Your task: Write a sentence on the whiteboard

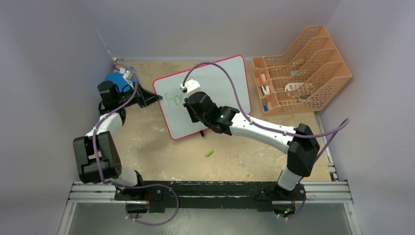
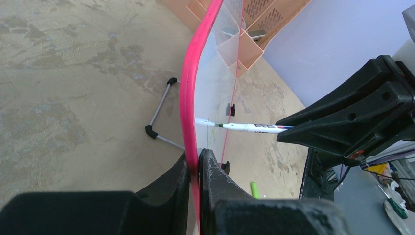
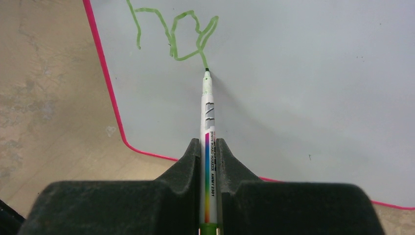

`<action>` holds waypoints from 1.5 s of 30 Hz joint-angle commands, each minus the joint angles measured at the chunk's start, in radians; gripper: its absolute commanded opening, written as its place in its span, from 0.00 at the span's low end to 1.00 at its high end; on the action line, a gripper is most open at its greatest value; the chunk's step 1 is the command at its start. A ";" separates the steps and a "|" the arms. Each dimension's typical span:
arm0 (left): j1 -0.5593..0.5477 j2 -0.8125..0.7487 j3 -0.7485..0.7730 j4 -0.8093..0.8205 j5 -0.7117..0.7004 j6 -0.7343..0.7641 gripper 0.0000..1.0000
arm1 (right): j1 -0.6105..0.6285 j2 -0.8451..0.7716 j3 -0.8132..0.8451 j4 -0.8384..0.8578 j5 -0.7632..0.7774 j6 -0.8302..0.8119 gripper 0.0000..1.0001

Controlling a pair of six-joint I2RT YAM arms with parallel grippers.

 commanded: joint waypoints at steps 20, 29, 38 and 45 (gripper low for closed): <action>-0.034 -0.017 0.022 -0.040 0.007 0.065 0.00 | -0.023 -0.161 -0.052 0.118 -0.006 -0.041 0.00; -0.035 -0.017 0.023 -0.044 0.002 0.068 0.00 | -0.032 -0.134 -0.065 0.144 0.016 -0.059 0.00; -0.035 -0.017 0.025 -0.050 0.000 0.075 0.00 | -0.032 -0.116 -0.062 0.146 0.040 -0.066 0.00; -0.035 -0.017 0.025 -0.053 -0.002 0.076 0.00 | -0.040 -0.100 -0.056 0.138 0.047 -0.059 0.00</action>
